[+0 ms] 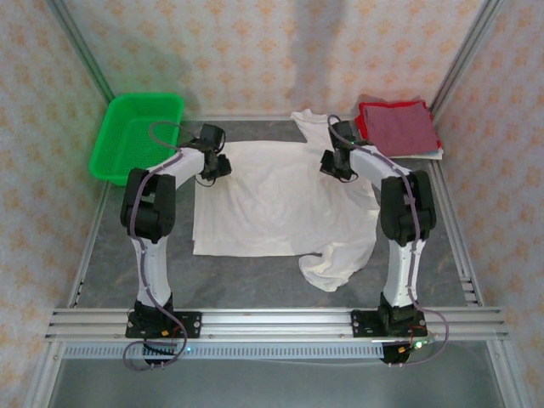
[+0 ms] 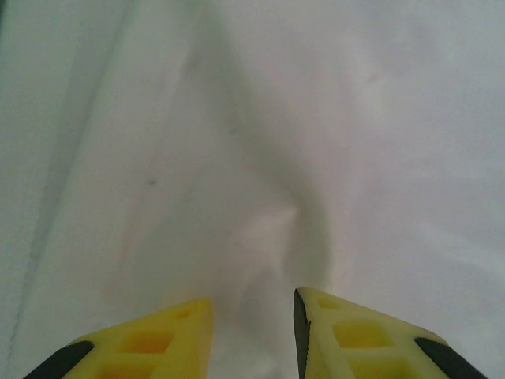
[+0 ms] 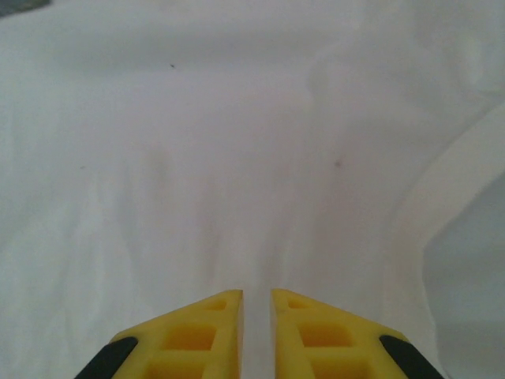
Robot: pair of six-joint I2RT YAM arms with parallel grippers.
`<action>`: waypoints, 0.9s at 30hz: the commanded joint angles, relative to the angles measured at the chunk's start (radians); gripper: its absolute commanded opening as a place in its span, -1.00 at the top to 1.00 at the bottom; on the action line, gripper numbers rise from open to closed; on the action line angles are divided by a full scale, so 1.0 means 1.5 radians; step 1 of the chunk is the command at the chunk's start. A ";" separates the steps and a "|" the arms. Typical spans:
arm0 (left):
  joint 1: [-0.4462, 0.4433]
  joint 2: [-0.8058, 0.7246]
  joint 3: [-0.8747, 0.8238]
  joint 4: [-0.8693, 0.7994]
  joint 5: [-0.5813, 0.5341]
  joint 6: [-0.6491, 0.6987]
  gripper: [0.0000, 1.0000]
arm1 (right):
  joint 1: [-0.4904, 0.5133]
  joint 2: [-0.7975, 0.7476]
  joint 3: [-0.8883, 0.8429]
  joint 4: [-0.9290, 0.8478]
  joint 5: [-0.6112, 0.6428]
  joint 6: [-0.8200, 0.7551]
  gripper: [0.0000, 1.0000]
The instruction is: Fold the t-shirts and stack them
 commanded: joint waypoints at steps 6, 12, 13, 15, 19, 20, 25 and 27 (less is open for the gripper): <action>0.038 0.093 0.107 -0.020 0.037 -0.030 0.33 | 0.002 0.125 0.099 0.011 -0.026 0.049 0.68; 0.051 0.190 0.255 -0.082 0.040 -0.020 0.34 | 0.002 0.236 0.239 -0.014 -0.054 0.067 0.68; 0.052 0.207 0.285 -0.094 0.041 -0.017 0.34 | 0.002 0.253 0.267 -0.022 -0.056 0.067 0.68; 0.053 0.242 0.346 -0.118 0.041 -0.013 0.33 | 0.001 0.289 0.338 -0.046 -0.065 0.068 0.67; 0.055 0.291 0.456 -0.165 0.043 -0.012 0.33 | 0.001 0.335 0.465 -0.099 -0.079 0.070 0.65; 0.055 0.294 0.474 -0.172 0.044 -0.013 0.33 | 0.001 0.337 0.488 -0.110 -0.083 0.068 0.65; 0.049 0.223 0.457 -0.173 0.049 -0.010 0.27 | 0.010 0.263 0.501 -0.151 -0.087 0.046 0.50; 0.042 0.152 0.399 -0.155 0.040 -0.004 0.25 | 0.016 0.195 0.449 -0.147 -0.084 0.033 0.43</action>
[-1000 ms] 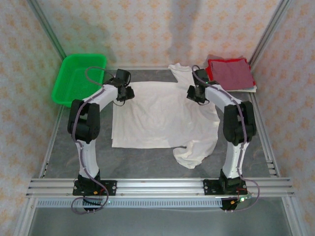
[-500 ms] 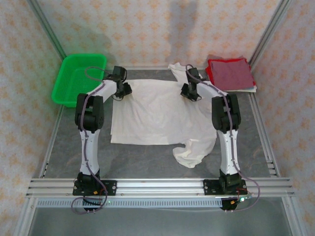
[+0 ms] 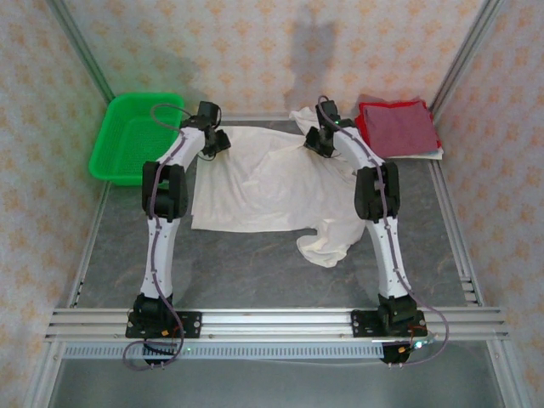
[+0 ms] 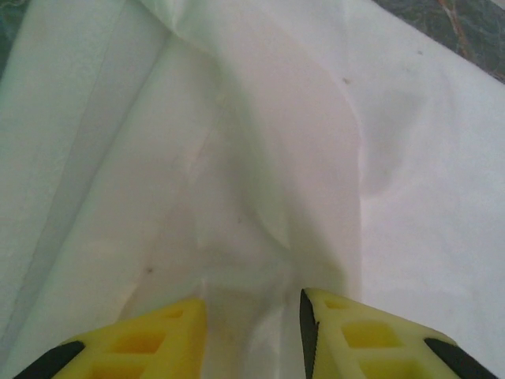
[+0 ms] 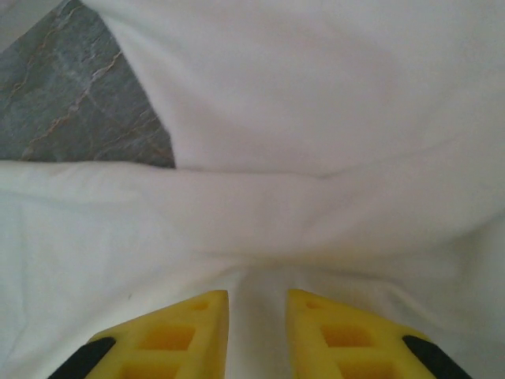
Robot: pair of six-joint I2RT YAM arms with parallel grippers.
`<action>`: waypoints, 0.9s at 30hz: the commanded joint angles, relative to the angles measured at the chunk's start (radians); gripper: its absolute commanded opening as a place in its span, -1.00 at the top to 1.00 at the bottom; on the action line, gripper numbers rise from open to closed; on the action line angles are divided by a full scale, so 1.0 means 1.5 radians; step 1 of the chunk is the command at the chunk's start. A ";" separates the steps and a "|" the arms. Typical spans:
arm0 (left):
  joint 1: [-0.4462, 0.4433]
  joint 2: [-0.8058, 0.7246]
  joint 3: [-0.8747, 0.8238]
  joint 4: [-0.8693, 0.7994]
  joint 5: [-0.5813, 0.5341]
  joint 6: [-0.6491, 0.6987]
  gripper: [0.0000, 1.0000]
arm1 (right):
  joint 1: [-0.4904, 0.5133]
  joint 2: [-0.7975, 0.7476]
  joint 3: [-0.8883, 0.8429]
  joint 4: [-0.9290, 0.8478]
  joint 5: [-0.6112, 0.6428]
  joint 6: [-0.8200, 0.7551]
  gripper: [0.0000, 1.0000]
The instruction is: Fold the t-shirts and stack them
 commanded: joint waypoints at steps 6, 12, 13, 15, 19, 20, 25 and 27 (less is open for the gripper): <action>-0.050 -0.390 -0.338 0.080 -0.038 0.015 0.20 | 0.045 -0.410 -0.390 0.058 0.031 -0.044 0.29; -0.202 -0.679 -0.706 0.234 0.014 0.147 0.24 | 0.063 -0.782 -0.884 0.175 0.038 0.014 0.28; -0.223 -0.707 -0.756 0.266 0.052 0.155 0.25 | 0.066 -0.836 -0.944 0.172 0.030 0.027 0.28; -0.270 -0.743 -0.839 0.319 0.111 0.151 0.20 | 0.071 -0.957 -1.048 0.136 0.012 0.067 0.28; -0.388 -0.707 -0.859 0.302 0.126 0.187 0.10 | 0.075 -1.107 -1.156 0.034 -0.009 0.125 0.28; -0.418 -0.687 -0.853 0.298 0.121 0.199 0.07 | 0.076 -1.136 -1.184 0.029 -0.020 0.143 0.28; -0.490 -0.586 -0.831 0.332 0.139 0.250 0.07 | 0.076 -1.200 -1.294 0.086 -0.091 0.209 0.31; -0.502 -0.548 -0.809 0.336 0.149 0.264 0.07 | 0.076 -1.198 -1.311 0.100 -0.108 0.217 0.31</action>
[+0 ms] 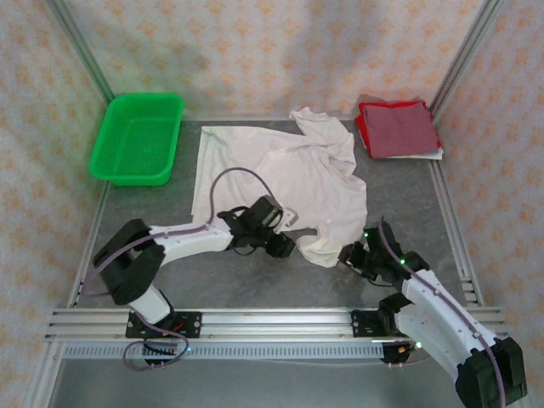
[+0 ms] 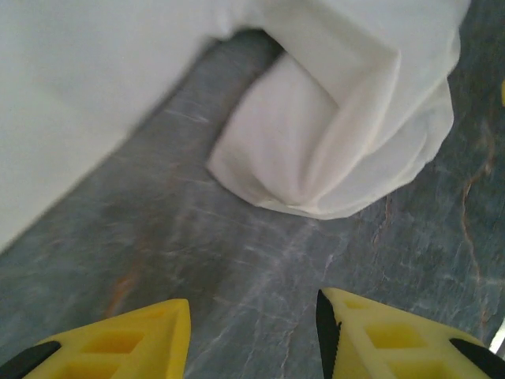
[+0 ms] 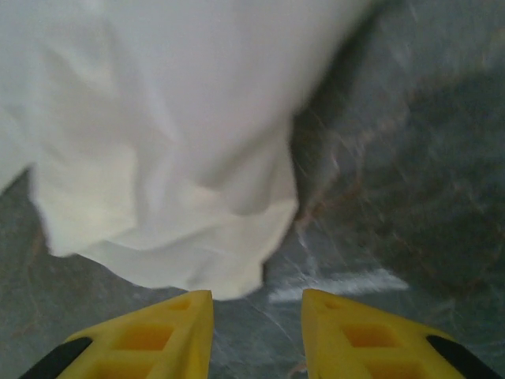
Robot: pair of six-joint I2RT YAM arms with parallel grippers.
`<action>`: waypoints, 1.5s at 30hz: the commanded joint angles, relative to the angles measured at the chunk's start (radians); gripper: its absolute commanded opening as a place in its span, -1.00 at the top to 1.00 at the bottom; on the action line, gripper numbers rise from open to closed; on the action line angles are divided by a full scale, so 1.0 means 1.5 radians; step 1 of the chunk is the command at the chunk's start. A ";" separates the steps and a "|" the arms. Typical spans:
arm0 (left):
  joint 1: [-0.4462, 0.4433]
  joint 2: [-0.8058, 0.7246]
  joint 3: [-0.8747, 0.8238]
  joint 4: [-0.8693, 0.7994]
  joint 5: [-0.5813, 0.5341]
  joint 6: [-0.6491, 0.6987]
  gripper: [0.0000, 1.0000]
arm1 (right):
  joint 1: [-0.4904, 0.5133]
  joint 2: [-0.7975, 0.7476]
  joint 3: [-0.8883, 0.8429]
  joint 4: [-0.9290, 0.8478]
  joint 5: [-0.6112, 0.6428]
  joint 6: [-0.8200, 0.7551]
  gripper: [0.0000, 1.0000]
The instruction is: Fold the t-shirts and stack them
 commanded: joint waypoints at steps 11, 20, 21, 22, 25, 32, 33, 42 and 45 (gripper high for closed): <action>-0.025 0.158 0.111 0.062 0.043 0.057 0.26 | 0.005 0.055 -0.070 0.193 -0.080 0.074 0.30; -0.026 0.153 0.119 0.055 0.047 0.032 1.00 | 0.005 0.099 -0.060 0.251 -0.059 0.081 0.70; -0.026 0.142 0.116 0.059 0.051 0.024 1.00 | 0.004 0.096 -0.055 0.246 -0.054 0.081 0.76; -0.026 0.132 0.115 0.057 0.052 0.014 1.00 | 0.005 0.092 -0.049 0.240 -0.048 0.080 0.83; -0.026 0.110 0.126 0.032 0.062 -0.025 1.00 | 0.004 0.073 -0.029 0.202 -0.027 0.081 0.98; -0.026 0.106 0.150 -0.008 0.162 -0.201 1.00 | 0.002 0.022 0.023 0.082 0.015 0.087 1.00; -0.026 0.103 0.151 -0.011 0.175 -0.223 1.00 | -0.001 0.019 0.038 0.055 0.017 0.083 1.00; -0.028 0.084 0.184 -0.097 0.208 -0.323 1.00 | -0.056 0.000 0.130 -0.143 0.047 0.024 1.00; -0.036 0.069 0.194 -0.107 0.215 -0.327 1.00 | -0.065 -0.020 0.159 -0.210 0.076 0.007 1.00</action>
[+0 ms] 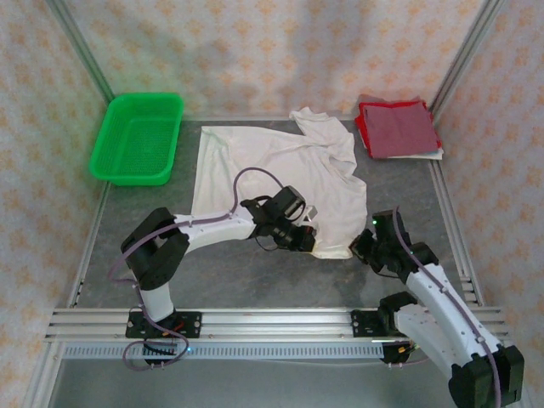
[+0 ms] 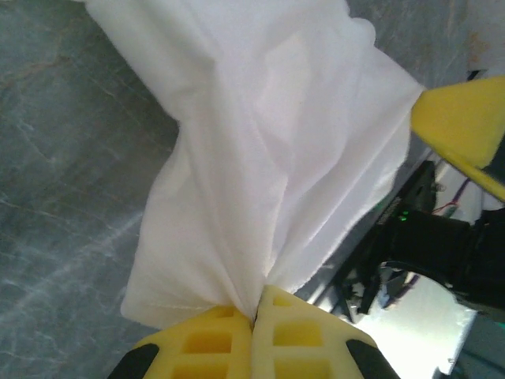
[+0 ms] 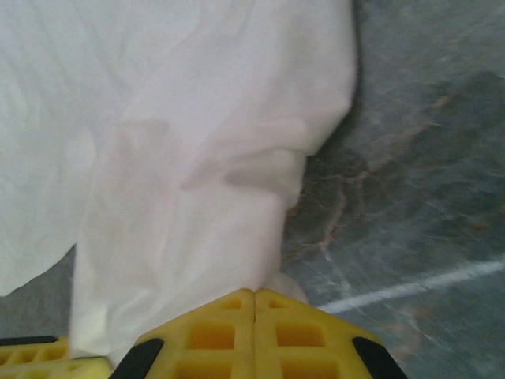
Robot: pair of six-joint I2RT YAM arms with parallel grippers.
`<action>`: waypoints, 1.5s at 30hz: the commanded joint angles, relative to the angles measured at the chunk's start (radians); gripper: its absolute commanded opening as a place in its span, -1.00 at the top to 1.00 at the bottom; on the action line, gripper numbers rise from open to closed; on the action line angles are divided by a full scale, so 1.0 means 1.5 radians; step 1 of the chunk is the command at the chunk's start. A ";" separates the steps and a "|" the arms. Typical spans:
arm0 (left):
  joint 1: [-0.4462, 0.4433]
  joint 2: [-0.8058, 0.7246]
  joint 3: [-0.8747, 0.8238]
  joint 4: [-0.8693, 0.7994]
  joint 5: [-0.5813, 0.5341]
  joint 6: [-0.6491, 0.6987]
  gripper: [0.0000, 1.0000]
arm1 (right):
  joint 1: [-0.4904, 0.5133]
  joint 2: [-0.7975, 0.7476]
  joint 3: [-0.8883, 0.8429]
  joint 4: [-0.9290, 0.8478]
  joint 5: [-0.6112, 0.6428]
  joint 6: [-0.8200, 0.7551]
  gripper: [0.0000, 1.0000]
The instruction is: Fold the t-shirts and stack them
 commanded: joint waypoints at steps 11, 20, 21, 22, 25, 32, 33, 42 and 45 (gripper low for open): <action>-0.034 -0.100 0.042 -0.059 0.077 -0.011 0.37 | -0.018 -0.067 0.058 -0.192 0.112 -0.020 1.00; 0.048 -0.140 -0.001 -0.128 -0.045 0.045 0.35 | -0.017 -0.071 0.077 -0.244 0.171 0.011 1.00; 0.066 -0.145 -0.010 -0.133 -0.071 0.041 0.37 | -0.017 -0.076 0.081 -0.260 0.178 0.025 1.00; 0.084 -0.158 -0.025 -0.136 -0.099 0.032 0.37 | -0.017 -0.084 0.082 -0.271 0.183 0.037 0.85; 0.156 -0.213 -0.095 -0.140 -0.176 -0.014 0.34 | -0.017 -0.121 0.079 -0.285 0.193 0.053 0.35; 0.328 -0.334 -0.240 -0.210 -0.315 0.007 0.30 | -0.017 -0.033 0.025 -0.165 0.125 0.003 0.09; 0.353 -0.348 -0.258 -0.212 -0.327 0.016 0.24 | -0.016 -0.008 0.020 -0.148 0.118 -0.006 0.09; 0.533 -0.311 -0.302 -0.146 -0.300 0.107 0.18 | -0.015 0.093 -0.045 -0.038 0.070 -0.006 0.03; 0.537 -0.264 -0.268 -0.135 -0.303 0.123 0.16 | -0.013 0.086 -0.046 -0.046 0.095 -0.004 0.03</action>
